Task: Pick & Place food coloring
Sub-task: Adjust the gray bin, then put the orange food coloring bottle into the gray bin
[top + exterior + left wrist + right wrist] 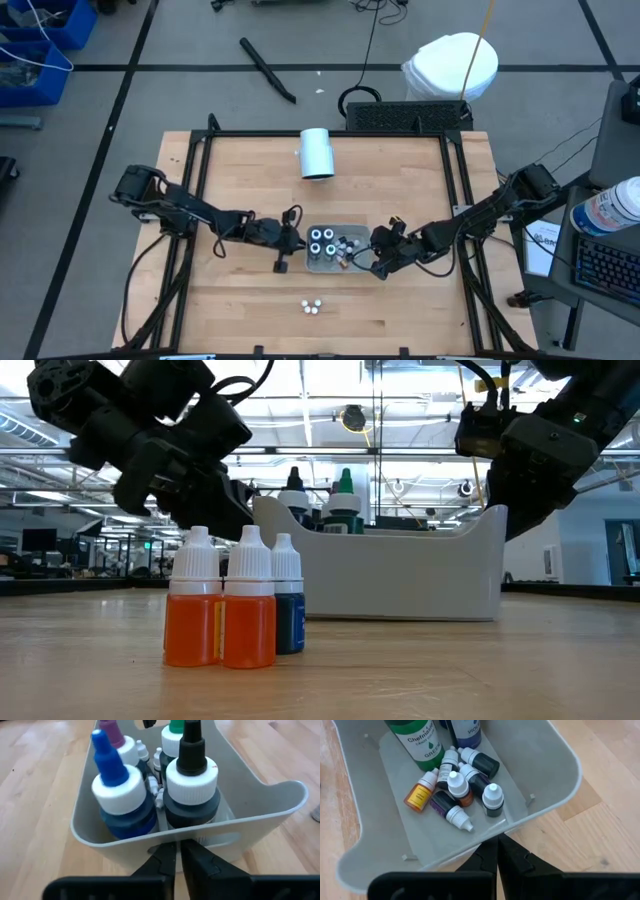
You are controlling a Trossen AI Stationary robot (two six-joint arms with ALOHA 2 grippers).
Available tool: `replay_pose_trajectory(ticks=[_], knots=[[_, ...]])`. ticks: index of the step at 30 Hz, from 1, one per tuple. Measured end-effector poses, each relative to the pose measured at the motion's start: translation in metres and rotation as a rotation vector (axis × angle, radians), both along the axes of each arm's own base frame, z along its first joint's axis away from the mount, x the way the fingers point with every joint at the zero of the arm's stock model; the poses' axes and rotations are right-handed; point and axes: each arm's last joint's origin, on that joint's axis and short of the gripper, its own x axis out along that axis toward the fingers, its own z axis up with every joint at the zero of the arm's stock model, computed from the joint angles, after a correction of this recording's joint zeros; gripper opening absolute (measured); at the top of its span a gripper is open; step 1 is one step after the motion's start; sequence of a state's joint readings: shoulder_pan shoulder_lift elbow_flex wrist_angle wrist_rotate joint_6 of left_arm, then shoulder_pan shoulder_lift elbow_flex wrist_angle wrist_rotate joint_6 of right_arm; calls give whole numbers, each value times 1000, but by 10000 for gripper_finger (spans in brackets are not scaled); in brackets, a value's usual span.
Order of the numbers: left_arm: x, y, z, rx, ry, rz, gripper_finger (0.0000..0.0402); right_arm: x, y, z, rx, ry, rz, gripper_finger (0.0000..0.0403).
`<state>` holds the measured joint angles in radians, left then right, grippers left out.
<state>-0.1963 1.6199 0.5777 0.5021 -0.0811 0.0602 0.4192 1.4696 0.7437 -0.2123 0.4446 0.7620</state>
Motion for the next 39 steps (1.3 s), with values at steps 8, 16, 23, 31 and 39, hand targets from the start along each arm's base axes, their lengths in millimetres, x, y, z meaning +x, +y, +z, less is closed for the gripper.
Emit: replay_pose_trajectory(ticks=[8,16,23,31,39], knots=[[-3,-7,2,4,13,-32,71,-1,3,0,-8,1,24,0],[-5,-6,0,11,39,-31,70,-1,3,0,8,0,9,0],[-7,-2,-5,25,101,-15,70,-4,3,-3,34,26,0,0],[-12,3,-11,40,183,-4,70,-13,-1,-11,19,94,-23,0],[-19,-5,-17,93,265,-73,69,-24,-2,-7,-54,149,4,0]])
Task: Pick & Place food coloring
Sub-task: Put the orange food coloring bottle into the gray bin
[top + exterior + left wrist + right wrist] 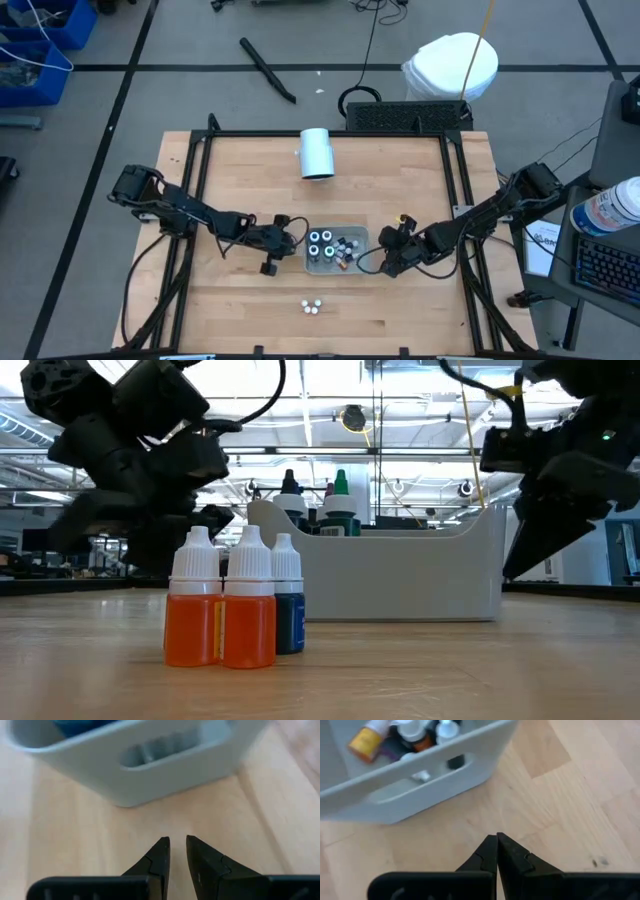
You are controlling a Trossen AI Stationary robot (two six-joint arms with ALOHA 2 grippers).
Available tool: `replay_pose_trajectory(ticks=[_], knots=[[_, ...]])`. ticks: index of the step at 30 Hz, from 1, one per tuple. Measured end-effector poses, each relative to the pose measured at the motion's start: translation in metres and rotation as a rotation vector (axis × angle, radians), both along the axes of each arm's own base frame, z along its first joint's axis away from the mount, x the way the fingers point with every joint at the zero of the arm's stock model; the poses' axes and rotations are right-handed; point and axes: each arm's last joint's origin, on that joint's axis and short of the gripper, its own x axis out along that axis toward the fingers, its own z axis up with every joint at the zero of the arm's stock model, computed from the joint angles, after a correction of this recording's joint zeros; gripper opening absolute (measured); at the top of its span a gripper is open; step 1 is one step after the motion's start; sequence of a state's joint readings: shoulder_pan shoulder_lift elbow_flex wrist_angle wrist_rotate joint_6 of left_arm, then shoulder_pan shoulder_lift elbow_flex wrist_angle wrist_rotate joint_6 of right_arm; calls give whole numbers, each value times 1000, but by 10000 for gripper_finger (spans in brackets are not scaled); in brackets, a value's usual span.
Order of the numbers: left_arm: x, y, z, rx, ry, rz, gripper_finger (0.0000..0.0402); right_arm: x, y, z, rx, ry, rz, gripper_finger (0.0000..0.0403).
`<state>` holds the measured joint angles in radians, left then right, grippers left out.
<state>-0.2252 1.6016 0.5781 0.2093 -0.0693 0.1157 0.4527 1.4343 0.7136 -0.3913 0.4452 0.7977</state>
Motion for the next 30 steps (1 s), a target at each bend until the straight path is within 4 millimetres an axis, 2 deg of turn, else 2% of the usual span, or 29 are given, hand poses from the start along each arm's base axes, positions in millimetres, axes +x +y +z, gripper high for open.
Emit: replay_pose_trajectory(ticks=[9,14,16,18,24,27,30], knots=[[5,-8,7,-50,-95,-121,67,-1,5,2,-68,16,152,0],[5,-20,10,-87,-128,-193,30,-2,7,6,-98,15,226,0],[3,-28,11,-92,-139,-230,9,-5,12,7,-99,8,253,0],[0,-38,11,-81,-140,-283,7,-9,19,9,-116,-2,295,0],[-6,-70,23,-25,-309,-305,4,-30,36,21,-321,-147,394,0],[-13,-84,36,4,-401,-313,4,-41,36,25,-308,-259,471,0],[-23,-91,51,41,-465,-303,4,-53,31,19,-265,-383,611,0]])
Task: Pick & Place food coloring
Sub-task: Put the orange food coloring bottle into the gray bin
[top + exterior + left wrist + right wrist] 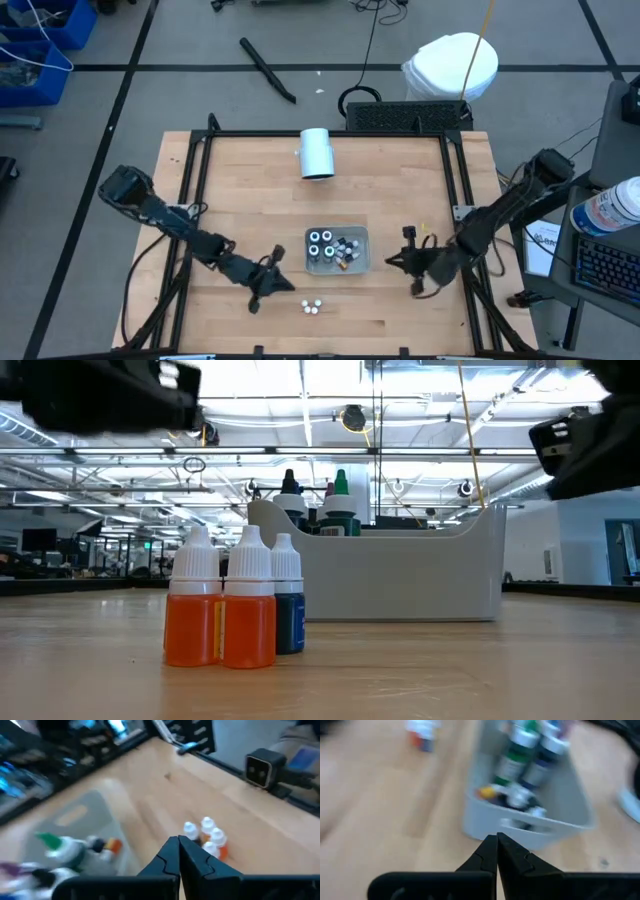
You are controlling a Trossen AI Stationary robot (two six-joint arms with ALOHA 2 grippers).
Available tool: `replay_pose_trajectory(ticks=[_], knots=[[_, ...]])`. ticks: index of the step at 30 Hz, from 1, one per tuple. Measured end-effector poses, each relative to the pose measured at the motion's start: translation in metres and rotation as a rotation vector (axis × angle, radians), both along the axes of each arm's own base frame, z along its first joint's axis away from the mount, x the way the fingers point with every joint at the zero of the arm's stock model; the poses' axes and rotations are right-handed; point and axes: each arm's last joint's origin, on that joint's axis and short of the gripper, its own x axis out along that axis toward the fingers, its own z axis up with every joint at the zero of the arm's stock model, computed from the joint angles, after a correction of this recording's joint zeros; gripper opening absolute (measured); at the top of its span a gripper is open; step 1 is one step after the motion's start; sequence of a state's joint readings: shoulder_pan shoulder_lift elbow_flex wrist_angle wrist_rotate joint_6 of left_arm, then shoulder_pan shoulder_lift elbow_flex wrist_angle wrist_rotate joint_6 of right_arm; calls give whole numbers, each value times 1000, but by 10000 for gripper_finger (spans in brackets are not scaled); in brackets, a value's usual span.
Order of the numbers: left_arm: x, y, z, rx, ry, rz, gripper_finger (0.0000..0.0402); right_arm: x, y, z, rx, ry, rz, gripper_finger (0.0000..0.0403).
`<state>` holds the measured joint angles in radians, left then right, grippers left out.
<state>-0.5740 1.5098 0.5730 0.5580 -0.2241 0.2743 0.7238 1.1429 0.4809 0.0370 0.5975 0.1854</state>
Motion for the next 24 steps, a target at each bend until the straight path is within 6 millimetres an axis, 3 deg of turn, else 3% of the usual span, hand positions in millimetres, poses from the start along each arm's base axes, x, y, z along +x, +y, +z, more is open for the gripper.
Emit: replay_pose_trajectory(ticks=[4,8,13,17,20,24], knots=[[-17,6,25,78,-143,-75,3,-14,-18,-5,69,-127,140,0],[-34,41,47,-21,-249,-66,4,-22,-43,-6,118,-193,58,0],[-66,77,29,-196,-294,-11,4,-26,-55,-2,137,-244,45,0],[-87,88,7,-286,-364,7,2,-28,-57,1,145,-262,63,0],[-91,88,1,-350,-356,74,2,-28,-58,4,154,-281,58,0],[-76,75,4,-350,-287,162,2,-26,-60,5,171,-299,31,0]])
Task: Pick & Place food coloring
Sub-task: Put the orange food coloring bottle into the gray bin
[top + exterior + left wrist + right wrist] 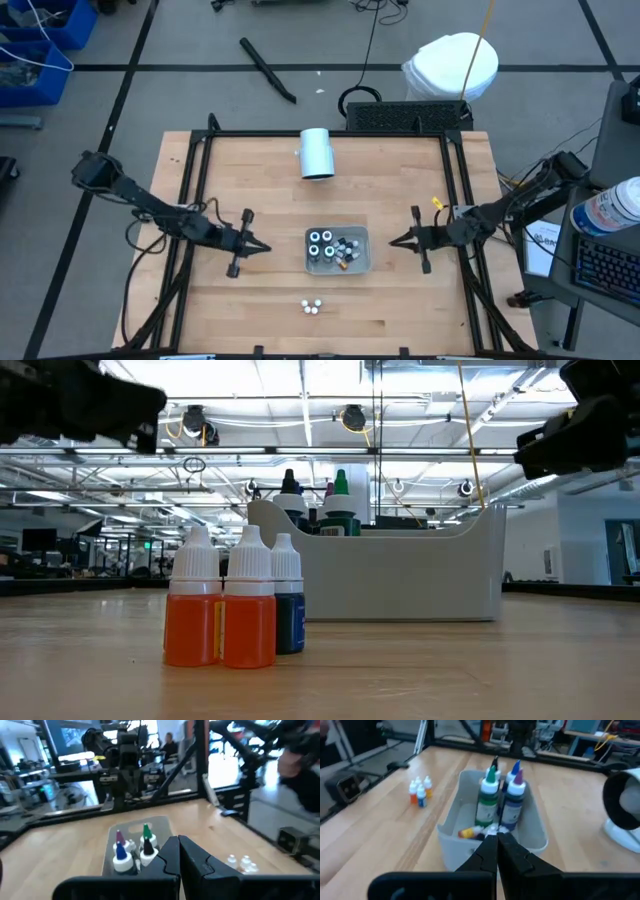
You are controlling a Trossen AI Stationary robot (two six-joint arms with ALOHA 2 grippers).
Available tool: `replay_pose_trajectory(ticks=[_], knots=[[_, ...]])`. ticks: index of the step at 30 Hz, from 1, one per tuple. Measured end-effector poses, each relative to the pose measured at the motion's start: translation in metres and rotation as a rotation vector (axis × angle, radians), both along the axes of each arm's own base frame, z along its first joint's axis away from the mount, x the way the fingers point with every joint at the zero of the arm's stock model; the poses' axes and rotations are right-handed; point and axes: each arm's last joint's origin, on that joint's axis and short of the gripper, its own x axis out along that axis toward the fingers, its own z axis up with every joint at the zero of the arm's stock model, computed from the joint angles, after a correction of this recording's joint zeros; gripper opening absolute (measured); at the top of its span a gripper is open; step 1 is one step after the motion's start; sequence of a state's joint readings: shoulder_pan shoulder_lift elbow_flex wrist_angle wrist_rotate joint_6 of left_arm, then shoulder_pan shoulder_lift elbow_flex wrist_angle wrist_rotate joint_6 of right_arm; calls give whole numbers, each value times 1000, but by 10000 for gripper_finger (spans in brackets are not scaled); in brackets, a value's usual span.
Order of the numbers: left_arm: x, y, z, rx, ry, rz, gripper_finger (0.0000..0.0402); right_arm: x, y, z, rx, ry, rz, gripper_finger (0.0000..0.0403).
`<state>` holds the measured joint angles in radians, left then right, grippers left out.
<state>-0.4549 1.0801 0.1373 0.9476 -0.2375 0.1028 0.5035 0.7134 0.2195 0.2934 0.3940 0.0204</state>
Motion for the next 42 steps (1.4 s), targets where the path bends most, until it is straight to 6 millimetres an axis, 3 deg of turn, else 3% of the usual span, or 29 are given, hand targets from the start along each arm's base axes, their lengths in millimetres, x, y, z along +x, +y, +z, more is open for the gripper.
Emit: replay_pose_trajectory(ticks=[5,9,12,16,22,27,33,42], knots=[[28,-31,8,126,13,-59,4,2,-1,4,9,-46,-25,0],[46,-51,-6,118,148,-74,3,2,1,3,47,-29,-26,0],[57,-59,-17,120,222,-38,3,2,2,2,47,-26,-17,0],[69,-65,-17,84,235,-27,23,2,3,4,56,-42,-14,0],[75,-75,-16,67,244,-77,60,2,3,5,46,-50,-11,0],[82,-86,-41,138,346,-58,105,2,3,4,42,-50,-10,0],[88,-97,-50,158,377,-165,164,2,3,5,31,-53,-8,0],[95,-94,-52,135,437,-169,190,2,3,5,20,-52,-6,0]])
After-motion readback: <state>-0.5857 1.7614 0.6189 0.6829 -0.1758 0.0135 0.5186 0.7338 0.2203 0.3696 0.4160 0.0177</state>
